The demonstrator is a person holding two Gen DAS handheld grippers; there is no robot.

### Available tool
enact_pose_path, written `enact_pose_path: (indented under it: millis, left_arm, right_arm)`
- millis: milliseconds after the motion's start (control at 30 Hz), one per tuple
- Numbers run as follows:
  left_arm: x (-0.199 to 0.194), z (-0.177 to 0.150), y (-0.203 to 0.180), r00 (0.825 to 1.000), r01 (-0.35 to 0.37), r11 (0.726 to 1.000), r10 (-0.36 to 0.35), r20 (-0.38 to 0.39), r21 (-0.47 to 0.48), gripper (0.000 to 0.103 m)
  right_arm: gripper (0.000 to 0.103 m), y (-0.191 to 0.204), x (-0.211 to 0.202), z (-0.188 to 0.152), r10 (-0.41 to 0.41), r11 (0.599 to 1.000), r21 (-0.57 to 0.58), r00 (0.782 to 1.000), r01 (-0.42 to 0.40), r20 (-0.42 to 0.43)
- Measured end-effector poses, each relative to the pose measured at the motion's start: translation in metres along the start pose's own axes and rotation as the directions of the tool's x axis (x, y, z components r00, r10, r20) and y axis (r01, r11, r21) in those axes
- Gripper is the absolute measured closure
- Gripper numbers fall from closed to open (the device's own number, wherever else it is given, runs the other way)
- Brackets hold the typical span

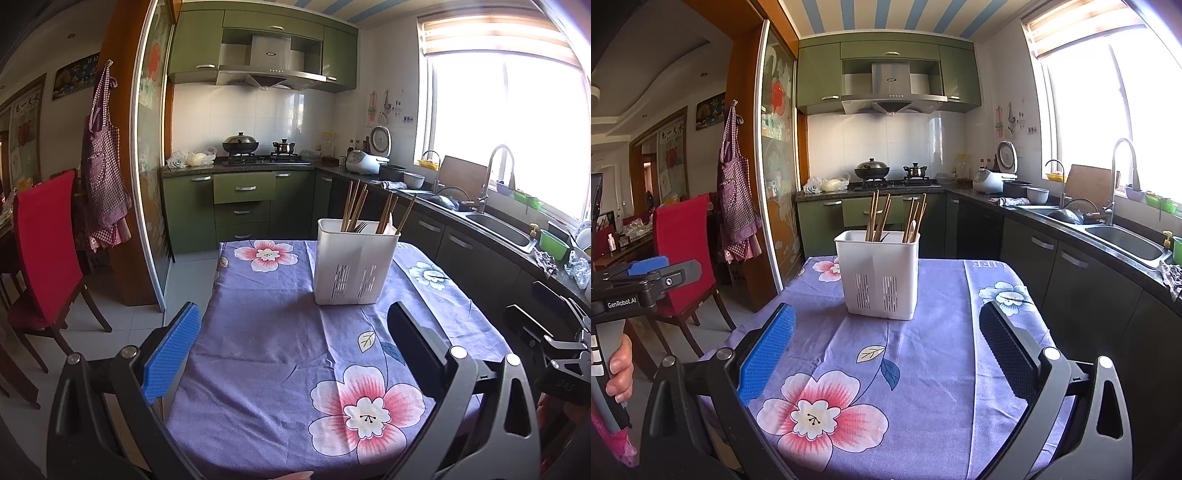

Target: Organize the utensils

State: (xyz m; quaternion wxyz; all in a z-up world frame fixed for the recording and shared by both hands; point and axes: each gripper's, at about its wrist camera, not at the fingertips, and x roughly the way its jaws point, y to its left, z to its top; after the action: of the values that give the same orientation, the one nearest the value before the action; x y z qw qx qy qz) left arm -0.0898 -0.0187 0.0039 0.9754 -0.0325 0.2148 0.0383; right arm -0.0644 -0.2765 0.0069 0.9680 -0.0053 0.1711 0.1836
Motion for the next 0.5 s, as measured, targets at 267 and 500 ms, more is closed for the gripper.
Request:
enact_pose_path:
  millis: [267, 500]
  left_arm:
    - [0.0007, 0.0006, 0.0001, 1.0, 0.009, 1.0, -0.009, -0.007, -0.005, 0.007]
    - [0.0006, 0.0012, 0.0014, 0.999, 0.032, 0.999, -0.032, -0.013, -0.006, 0.007]
  right_arm:
    - [0.005, 0.0, 0.001, -0.0014, 0.002, 1.0, -0.001, 1.0, -0.002, -0.007]
    - [0.005, 0.001, 0.0024, -0.0026, 0.006, 1.0, -0.001, 1.0, -0.006, -0.013]
